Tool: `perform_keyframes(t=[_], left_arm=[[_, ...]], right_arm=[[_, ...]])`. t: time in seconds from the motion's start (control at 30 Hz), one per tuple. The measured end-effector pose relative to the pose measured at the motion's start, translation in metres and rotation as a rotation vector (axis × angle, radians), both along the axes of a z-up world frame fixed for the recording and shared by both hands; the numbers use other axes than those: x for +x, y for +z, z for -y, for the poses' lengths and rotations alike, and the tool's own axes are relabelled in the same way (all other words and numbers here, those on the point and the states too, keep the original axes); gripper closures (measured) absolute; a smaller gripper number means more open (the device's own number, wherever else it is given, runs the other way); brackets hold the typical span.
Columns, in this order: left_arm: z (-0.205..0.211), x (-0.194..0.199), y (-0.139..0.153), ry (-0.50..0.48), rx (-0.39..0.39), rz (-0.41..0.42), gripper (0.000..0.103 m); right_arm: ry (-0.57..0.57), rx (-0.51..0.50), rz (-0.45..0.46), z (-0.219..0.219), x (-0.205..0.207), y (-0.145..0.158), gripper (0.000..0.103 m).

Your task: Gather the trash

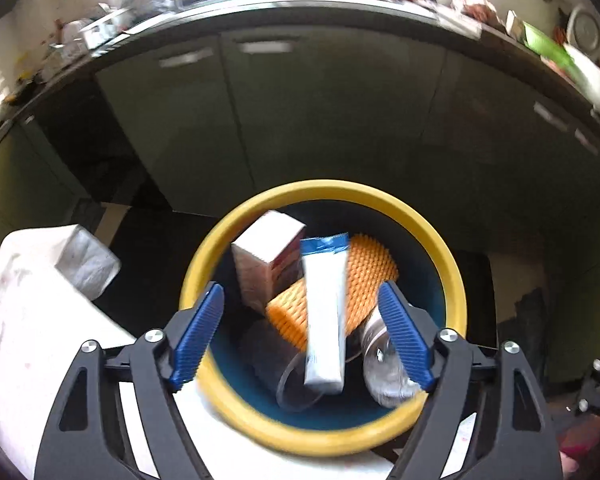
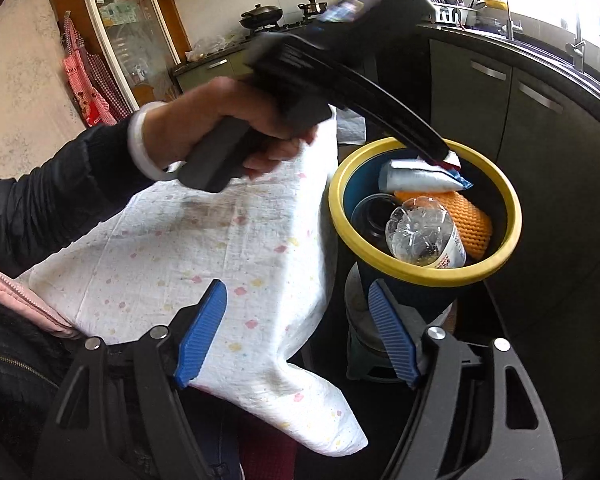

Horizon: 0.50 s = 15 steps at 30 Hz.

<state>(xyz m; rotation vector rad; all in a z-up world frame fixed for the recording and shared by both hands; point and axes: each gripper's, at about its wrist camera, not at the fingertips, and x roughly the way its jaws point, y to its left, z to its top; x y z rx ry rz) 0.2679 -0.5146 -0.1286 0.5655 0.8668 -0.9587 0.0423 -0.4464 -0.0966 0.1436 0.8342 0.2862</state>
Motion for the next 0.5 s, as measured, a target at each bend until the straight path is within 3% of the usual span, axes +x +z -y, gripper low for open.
perform_keyframes(t=[0.2,0.5], left_arm=[[-0.084,-0.024,0.030,0.129,-0.098,0.039,0.006],[-0.255,-0.080,0.059,0.493,-0.169,0.155,0.005]], right_arm=[[0.007,0.005,0.017,-0.009,-0.002,0.004,0.030],[-0.001,-0.009,0.043,-0.032,-0.006,0.012,0.021]])
